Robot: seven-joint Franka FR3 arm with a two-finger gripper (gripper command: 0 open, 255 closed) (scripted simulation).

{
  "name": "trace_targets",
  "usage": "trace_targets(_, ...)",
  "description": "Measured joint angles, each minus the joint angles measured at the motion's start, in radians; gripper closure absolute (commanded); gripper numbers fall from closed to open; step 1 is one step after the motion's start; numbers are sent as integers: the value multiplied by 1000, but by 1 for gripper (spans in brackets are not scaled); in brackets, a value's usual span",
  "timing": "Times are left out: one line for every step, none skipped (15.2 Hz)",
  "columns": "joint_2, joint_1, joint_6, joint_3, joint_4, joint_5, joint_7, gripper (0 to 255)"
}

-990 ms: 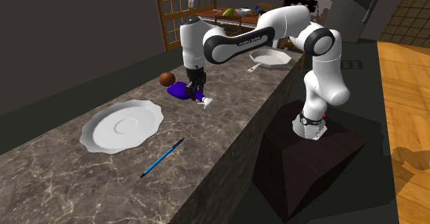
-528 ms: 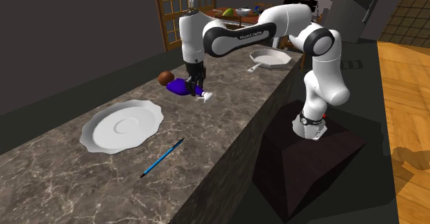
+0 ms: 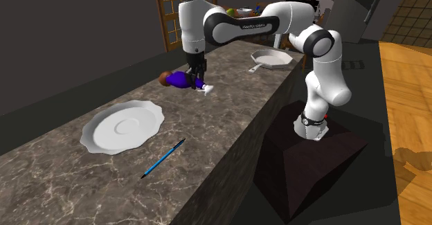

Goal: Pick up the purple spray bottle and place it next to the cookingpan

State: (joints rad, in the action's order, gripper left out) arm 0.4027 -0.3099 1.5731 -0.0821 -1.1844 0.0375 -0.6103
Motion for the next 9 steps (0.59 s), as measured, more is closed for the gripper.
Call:
trace_targets(11,-1,-21,0,32,-1,2,255)
trace_targets(16,-1,-40,0,56,-1,2,255)
trace_targets(25,-2,-57,0,83,-2,4,255)
trace_targets(31,-3,-74,0,105,-3,5,255)
trace_targets(41,-5,-92,-1,133,-3,7,255)
trace_targets(53,-6,-112,-1,166,-4,8,255)
trace_targets(59,-5,-129,-1,188,-4,8,255)
trace_targets(70,-6,-148,-1,218,-5,9,255)
trace_targets(78,-7,-168,-1,246,-6,10,255)
